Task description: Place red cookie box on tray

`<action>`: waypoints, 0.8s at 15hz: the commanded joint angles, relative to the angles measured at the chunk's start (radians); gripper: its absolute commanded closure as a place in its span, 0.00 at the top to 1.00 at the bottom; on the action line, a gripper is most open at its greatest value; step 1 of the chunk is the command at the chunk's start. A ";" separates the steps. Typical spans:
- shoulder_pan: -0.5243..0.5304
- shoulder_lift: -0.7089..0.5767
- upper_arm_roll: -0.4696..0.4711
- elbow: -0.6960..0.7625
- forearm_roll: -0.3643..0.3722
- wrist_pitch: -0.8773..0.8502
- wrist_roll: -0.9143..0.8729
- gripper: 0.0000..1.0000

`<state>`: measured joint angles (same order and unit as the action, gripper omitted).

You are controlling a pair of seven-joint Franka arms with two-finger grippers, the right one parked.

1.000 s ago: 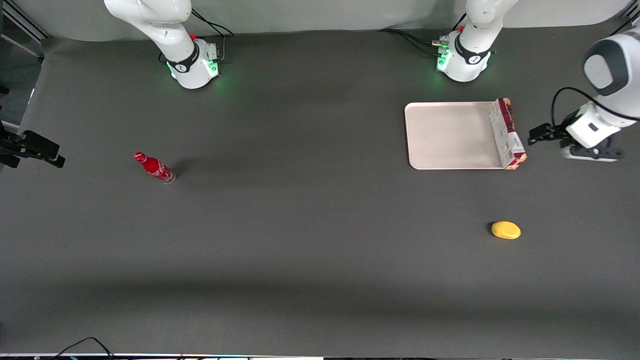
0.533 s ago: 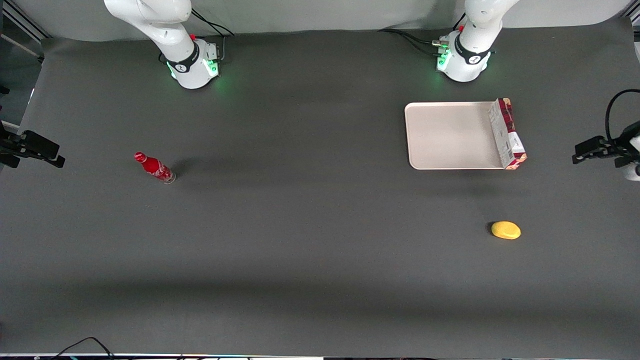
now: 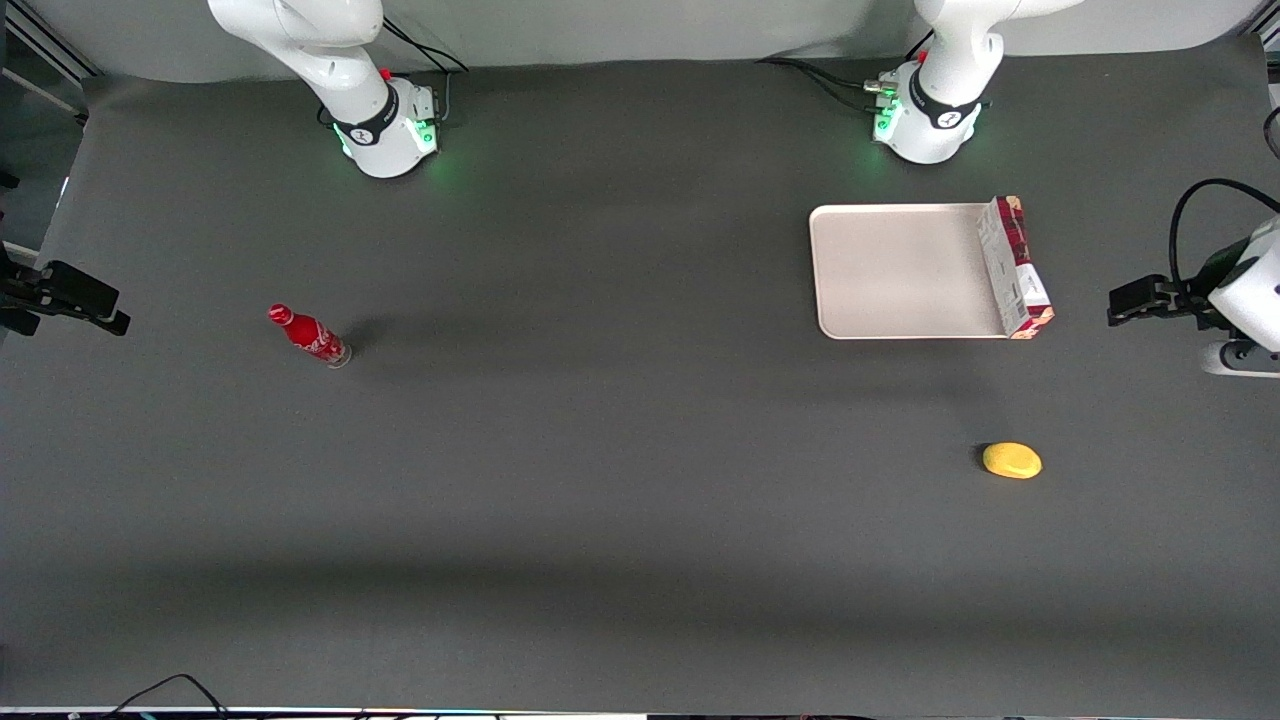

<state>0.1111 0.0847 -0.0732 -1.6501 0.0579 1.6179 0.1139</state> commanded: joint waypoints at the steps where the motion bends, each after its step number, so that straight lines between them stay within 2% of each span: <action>1: -0.053 -0.051 0.007 0.018 0.040 -0.088 -0.107 1.00; 4: -0.053 -0.111 -0.003 -0.023 0.025 -0.116 -0.123 1.00; 6: -0.053 -0.161 -0.016 -0.056 -0.015 -0.116 -0.134 1.00; 12: -0.054 -0.142 -0.037 0.001 -0.030 -0.101 -0.134 1.00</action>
<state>0.0681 -0.0588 -0.1156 -1.6515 0.0429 1.5063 0.0013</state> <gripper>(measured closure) 0.000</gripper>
